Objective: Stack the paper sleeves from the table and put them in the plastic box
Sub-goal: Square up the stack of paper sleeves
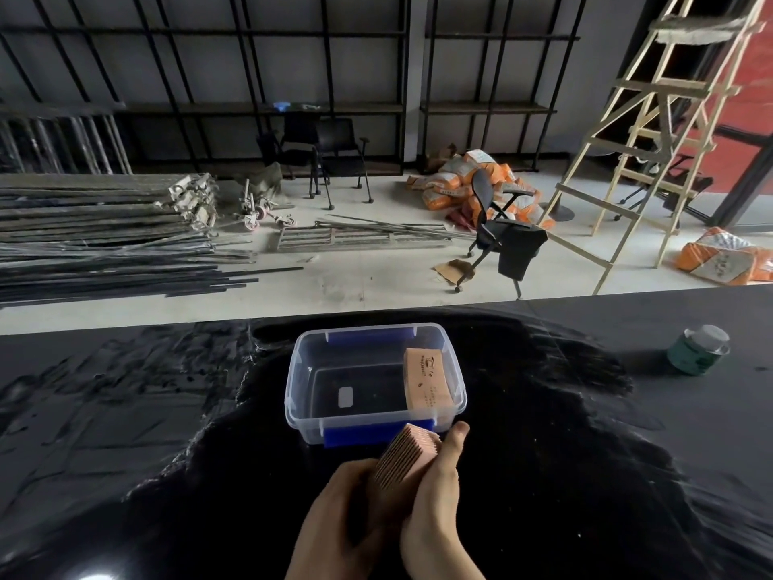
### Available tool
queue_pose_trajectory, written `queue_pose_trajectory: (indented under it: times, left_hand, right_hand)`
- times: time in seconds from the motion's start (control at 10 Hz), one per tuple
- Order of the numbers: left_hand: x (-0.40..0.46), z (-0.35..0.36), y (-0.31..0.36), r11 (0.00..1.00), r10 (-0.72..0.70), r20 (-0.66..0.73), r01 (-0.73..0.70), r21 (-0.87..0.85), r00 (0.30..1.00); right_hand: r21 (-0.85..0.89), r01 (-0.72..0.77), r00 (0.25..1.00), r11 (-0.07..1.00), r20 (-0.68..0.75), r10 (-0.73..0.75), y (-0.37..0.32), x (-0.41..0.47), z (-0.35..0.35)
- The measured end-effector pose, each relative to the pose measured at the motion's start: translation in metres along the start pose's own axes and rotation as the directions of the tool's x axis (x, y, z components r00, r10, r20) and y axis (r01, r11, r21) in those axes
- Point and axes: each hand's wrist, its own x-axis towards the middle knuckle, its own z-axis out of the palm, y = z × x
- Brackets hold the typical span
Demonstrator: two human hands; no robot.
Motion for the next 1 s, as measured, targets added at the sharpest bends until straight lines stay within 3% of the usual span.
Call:
queue_pose_trajectory:
  times: [0.1, 0.2, 0.3, 0.4, 0.5, 0.6, 0.7, 0.8, 0.9, 1.0]
  left_hand:
    - [0.052, -0.091, 0.006, 0.973, 0.110, -0.065, -0.094, 0.211, 0.992]
    - [0.064, -0.139, 0.018, 1.000, 0.020, 0.094, -0.019, -0.012, 0.995]
    - [0.078, -0.146, 0.012, 0.992, 0.018, 0.196, -0.043, 0.122, 0.980]
    - [0.084, -0.137, 0.004, 0.983, 0.002, 0.265, -0.051, 0.178, 0.964]
    - [0.078, -0.125, -0.003, 0.995, -0.046, 0.257, 0.021, 0.102, 0.965]
    - [0.065, -0.110, -0.004, 0.946, -0.083, 0.113, 0.114, -0.304, 0.990]
    - [0.065, -0.087, 0.011, 0.710, -0.375, -0.117, 0.204, -0.674, 0.919]
    - [0.076, -0.077, 0.032, 0.578, -0.621, -0.253, 0.215, -0.787, 0.741]
    - [0.083, -0.076, 0.038, 0.588, -0.648, -0.291, 0.220, -0.778, 0.704]
    - [0.087, -0.079, 0.036, 0.671, -0.603, -0.337, 0.230, -0.705, 0.724]
  right_hand:
    - [-0.060, 0.065, 0.998, 0.996, 0.031, -0.063, -0.009, -0.002, -0.014]
    - [-0.206, 0.391, 0.920, 0.897, 0.123, -0.373, -0.017, 0.002, -0.033]
    - [-0.297, 0.519, 0.845, 0.801, 0.316, -0.431, -0.008, 0.003, -0.034]
    - [-0.382, 0.497, 0.862, 0.780, 0.324, -0.390, 0.013, 0.009, -0.032]
    - [-0.422, 0.525, 0.851, 0.739, 0.284, -0.443, 0.025, 0.020, -0.033]
    - [-0.464, 0.559, 0.828, 0.688, 0.260, -0.497, 0.031, 0.022, -0.030]
    - [-0.484, 0.564, 0.817, 0.669, 0.209, -0.537, 0.037, 0.022, -0.026]
    - [-0.455, 0.523, 0.847, 0.721, 0.181, -0.500, 0.037, 0.018, -0.025]
    - [-0.422, 0.494, 0.867, 0.760, 0.168, -0.470, 0.035, 0.017, -0.027]
    - [-0.402, 0.518, 0.853, 0.755, 0.172, -0.493, 0.032, 0.017, -0.025]
